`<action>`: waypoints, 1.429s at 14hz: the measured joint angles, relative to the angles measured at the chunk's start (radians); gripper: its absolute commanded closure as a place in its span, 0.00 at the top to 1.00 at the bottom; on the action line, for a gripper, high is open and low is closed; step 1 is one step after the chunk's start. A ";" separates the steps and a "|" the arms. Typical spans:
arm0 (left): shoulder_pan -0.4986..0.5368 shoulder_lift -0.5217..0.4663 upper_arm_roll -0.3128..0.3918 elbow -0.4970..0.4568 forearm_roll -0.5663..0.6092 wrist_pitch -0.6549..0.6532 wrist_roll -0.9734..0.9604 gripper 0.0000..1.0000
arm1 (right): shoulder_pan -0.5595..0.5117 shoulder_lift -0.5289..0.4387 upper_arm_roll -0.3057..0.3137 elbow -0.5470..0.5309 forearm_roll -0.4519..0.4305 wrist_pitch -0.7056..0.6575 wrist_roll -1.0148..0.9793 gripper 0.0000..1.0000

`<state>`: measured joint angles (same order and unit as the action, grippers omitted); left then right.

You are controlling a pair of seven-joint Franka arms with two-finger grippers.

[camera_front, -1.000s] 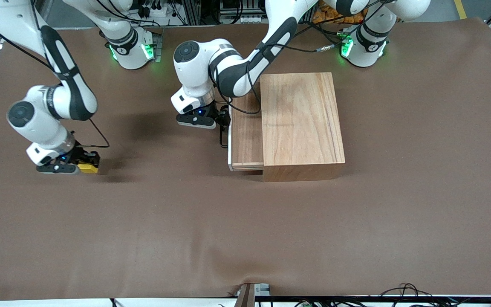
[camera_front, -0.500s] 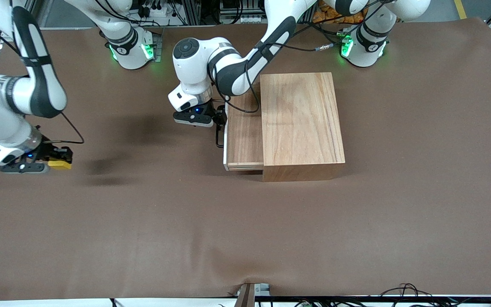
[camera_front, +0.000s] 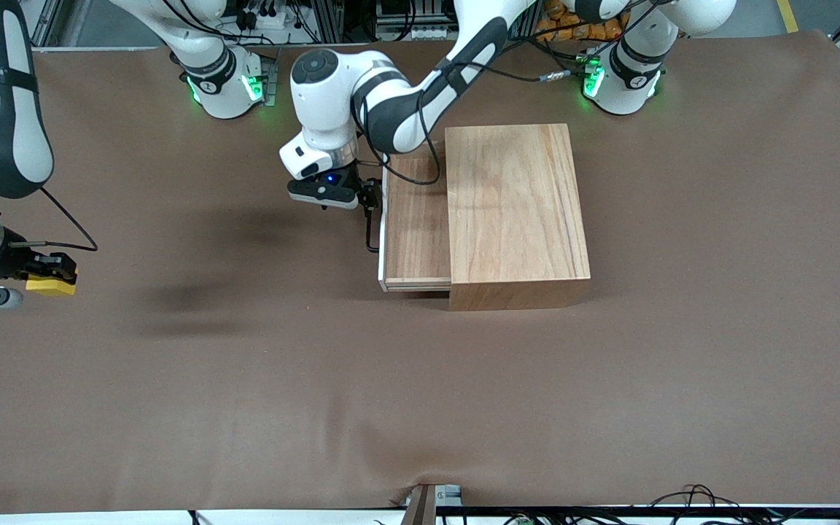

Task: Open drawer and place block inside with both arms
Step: 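Grasp the yellow cube with the right gripper while the left gripper withdraws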

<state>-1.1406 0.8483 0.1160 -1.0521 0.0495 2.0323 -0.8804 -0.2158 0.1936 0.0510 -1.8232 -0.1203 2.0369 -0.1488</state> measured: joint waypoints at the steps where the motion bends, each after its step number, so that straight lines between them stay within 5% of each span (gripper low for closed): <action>1: 0.001 -0.022 0.002 0.003 0.000 -0.019 0.000 1.00 | 0.004 0.004 0.002 0.003 0.000 0.000 0.000 0.11; 5: 0.050 -0.167 0.021 0.015 0.000 -0.209 -0.003 1.00 | 0.029 0.008 0.004 0.012 0.000 0.000 0.010 0.11; 12: 0.309 -0.463 0.027 0.008 0.007 -0.682 0.114 1.00 | 0.144 0.017 0.006 0.022 0.003 0.000 0.189 0.11; 20: 0.633 -0.687 0.023 -0.165 0.008 -0.718 0.398 1.00 | 0.410 0.058 0.012 0.088 0.045 -0.026 0.414 0.12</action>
<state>-0.5074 0.1615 0.1385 -1.2168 0.0575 1.3144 -0.4825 0.1945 0.2512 0.0630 -1.7356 -0.0748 2.0111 0.2654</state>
